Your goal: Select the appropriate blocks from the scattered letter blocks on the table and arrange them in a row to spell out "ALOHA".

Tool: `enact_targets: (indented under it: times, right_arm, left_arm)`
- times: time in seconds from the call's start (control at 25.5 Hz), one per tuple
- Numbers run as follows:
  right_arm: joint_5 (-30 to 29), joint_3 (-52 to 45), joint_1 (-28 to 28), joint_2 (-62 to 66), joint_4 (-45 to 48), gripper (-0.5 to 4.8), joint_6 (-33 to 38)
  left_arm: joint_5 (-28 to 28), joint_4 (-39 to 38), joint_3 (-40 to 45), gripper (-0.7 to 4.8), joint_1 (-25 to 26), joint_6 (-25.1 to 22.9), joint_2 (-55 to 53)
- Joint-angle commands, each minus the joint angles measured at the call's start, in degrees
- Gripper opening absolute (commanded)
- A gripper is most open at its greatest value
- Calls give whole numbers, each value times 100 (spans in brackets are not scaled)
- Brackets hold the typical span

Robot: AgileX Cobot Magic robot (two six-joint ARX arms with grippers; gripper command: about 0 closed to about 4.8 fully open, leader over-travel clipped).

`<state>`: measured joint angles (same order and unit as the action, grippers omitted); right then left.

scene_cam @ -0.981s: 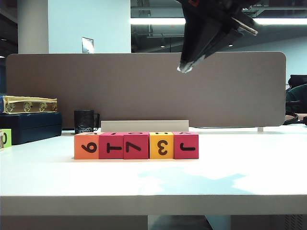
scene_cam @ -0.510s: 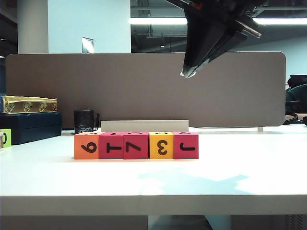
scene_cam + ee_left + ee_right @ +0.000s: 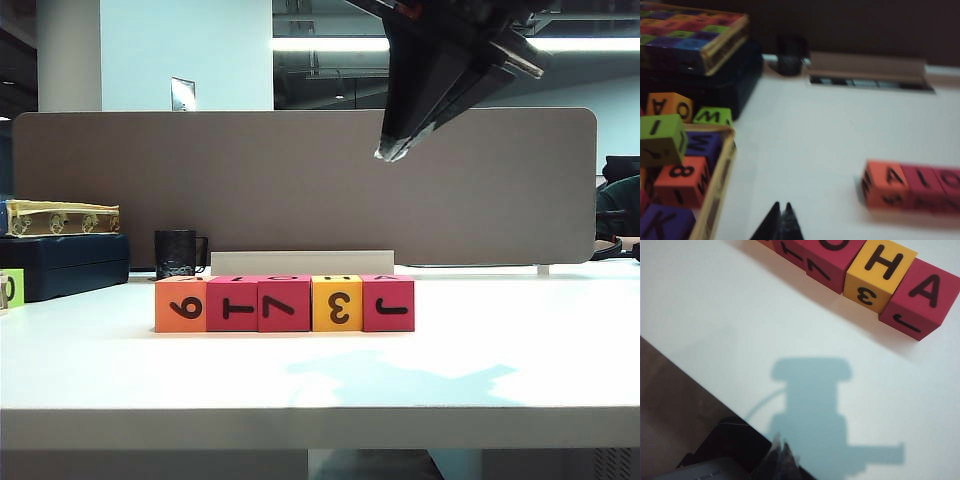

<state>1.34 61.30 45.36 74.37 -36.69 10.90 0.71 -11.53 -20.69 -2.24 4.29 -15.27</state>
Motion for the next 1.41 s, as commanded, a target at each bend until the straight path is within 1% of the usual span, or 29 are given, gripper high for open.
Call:
enact_targets:
  times: [0.04, 0.24, 0.39, 0.47, 0.63, 0.79, 0.94, 0.98, 1.02, 1.06, 1.41]
  right_arm:
    - [2, 26, 0, -17, 96, 0, 2]
    - [2, 26, 0, -17, 96, 0, 2]
    - [2, 26, 0, -17, 96, 0, 2]
    - [2, 26, 0, -17, 96, 0, 2]
    - [2, 26, 0, -17, 98, 0, 2]
    - [2, 26, 0, -17, 98, 0, 2]
    - [2, 26, 0, -17, 96, 0, 2]
    - [2, 26, 0, -17, 96, 0, 2]
    - [2, 26, 0, -17, 98, 0, 2]
    - [2, 26, 0, -17, 96, 0, 2]
    - [2, 26, 0, -17, 96, 0, 2]
  left_arm:
    - [-404, 1086, 992, -6, 538, 363, 804]
    - [-485, 1078, 1666, -6, 535, 323, 1360]
    - [-713, 1078, 1888, -6, 505, 291, 1423]
    - [-715, 1073, 2013, -6, 382, 144, 1508]
    - [-713, 776, 2035, -6, 236, 7, 1512]
    - [-706, 485, 2035, -5, 229, -7, 1512]
    - [-721, 236, 2035, -5, 229, -129, 1512]
    - [-743, 212, 2035, -5, 229, -63, 1512]
    - [-745, 214, 2035, -5, 232, 144, 1512]
    - [-741, 214, 2035, -6, 234, 175, 1512]
    - [-741, 214, 2035, -5, 236, 175, 1512]
